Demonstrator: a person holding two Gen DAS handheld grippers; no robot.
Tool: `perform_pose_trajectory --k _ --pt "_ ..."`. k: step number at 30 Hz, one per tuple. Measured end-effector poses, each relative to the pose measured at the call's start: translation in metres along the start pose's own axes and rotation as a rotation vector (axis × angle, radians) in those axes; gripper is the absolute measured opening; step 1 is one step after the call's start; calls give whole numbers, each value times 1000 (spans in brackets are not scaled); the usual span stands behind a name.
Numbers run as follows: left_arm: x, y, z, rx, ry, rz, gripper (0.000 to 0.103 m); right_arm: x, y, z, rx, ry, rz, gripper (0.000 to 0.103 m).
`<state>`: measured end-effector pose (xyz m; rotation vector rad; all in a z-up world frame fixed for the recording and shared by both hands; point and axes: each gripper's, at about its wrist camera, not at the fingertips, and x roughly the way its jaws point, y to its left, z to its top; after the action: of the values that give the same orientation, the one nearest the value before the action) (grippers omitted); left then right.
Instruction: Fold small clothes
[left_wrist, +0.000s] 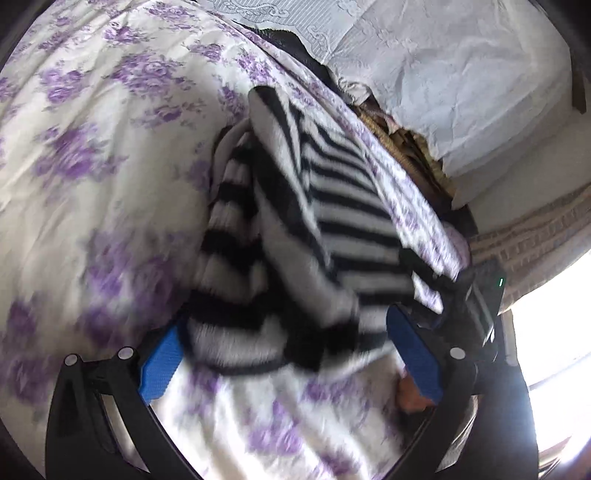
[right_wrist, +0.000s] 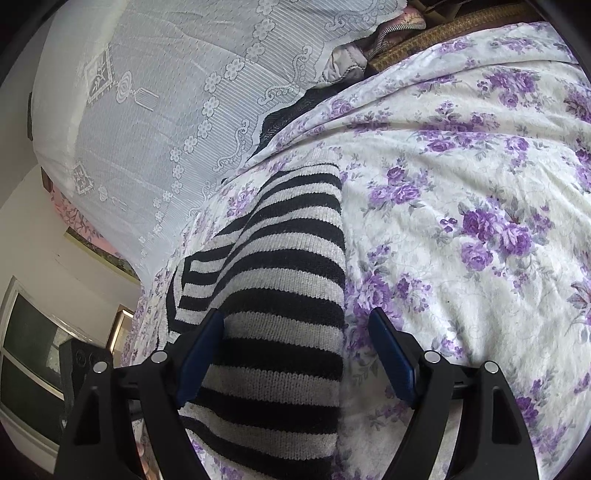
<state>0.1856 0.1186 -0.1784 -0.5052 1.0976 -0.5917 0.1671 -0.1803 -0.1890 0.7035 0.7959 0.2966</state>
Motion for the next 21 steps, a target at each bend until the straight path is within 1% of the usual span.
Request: perform_pose_trajectory --k 3,6,8,10,14,17,21 --pt "17 -2 18 -1 16 -8 98 4 1 1 5 6 4 82" --pt "29 -4 27 16 17 -1 99 12 2 6 15 17 12 82" --pt "33 -8 26 49 19 10 98 18 1 10 25 25 17 82" --pt "38 -14 24 90 15 39 98 25 1 14 37 34 21 82" --pt "43 -19 20 151 -4 86 98 45 5 26 31 94 30 82" --pt "47 -23 18 192 -14 126 93 54 10 28 -33 135 33 82" --pt "46 -18 20 176 -31 133 82 59 19 24 -122 134 25 82"
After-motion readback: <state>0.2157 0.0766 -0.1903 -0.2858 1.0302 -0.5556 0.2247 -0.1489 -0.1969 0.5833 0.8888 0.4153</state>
